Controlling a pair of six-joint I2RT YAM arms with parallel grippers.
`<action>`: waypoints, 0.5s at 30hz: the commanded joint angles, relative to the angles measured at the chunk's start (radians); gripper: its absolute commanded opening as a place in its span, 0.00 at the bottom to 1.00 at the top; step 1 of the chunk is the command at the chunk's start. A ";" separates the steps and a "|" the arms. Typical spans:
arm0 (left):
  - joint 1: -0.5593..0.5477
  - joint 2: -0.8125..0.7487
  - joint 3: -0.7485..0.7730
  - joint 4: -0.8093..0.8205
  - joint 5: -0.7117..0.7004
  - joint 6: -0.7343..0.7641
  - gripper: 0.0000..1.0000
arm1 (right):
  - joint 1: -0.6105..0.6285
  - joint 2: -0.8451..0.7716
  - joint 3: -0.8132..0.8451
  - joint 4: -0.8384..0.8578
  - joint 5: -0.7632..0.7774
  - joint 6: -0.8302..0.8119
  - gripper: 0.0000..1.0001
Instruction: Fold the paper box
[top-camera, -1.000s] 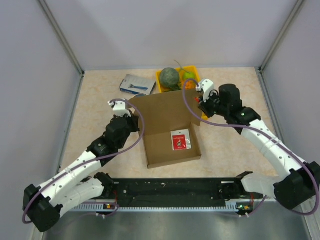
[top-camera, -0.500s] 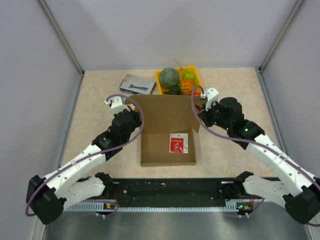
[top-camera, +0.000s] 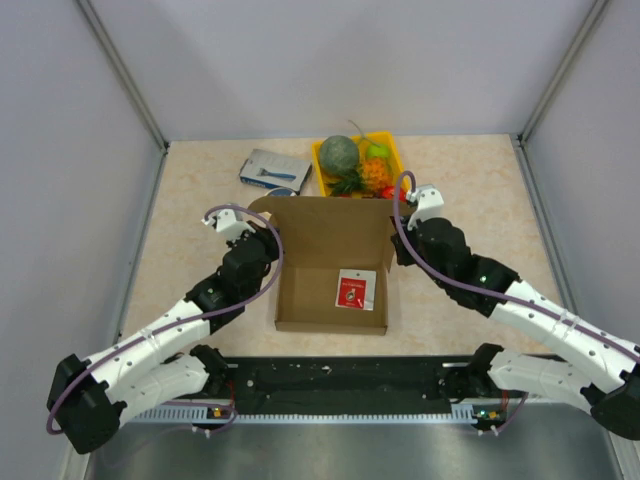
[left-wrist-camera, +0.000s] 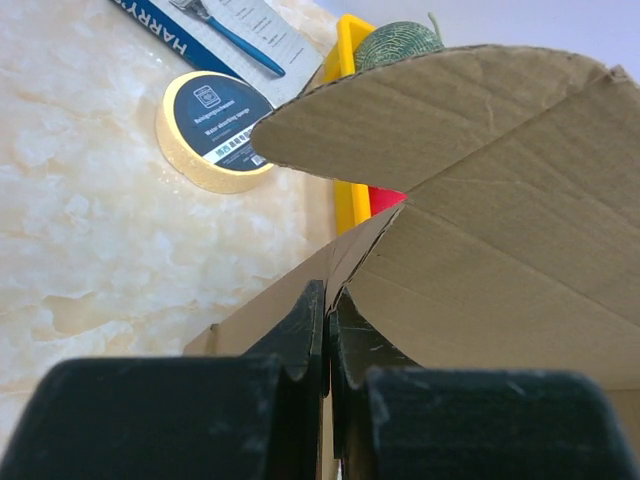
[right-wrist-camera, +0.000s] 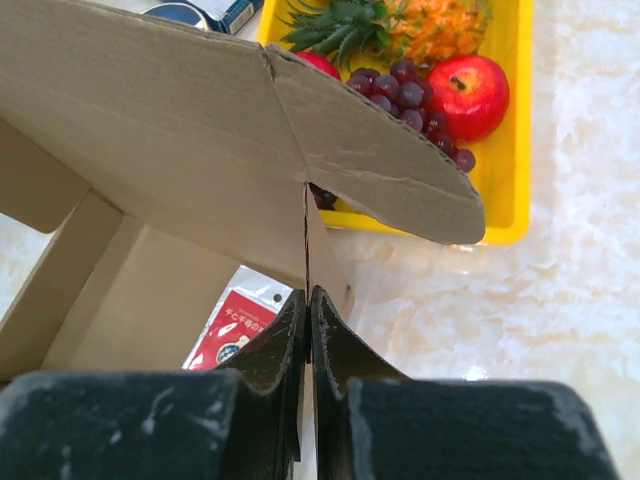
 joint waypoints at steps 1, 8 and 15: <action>-0.011 -0.003 -0.064 -0.029 0.047 -0.054 0.00 | 0.110 -0.004 0.021 -0.060 0.190 0.180 0.00; -0.022 -0.044 -0.133 0.020 0.070 -0.071 0.00 | 0.239 -0.001 -0.002 -0.106 0.377 0.281 0.00; -0.031 -0.110 -0.181 0.023 0.054 -0.050 0.00 | 0.266 0.061 0.113 -0.241 0.444 0.443 0.00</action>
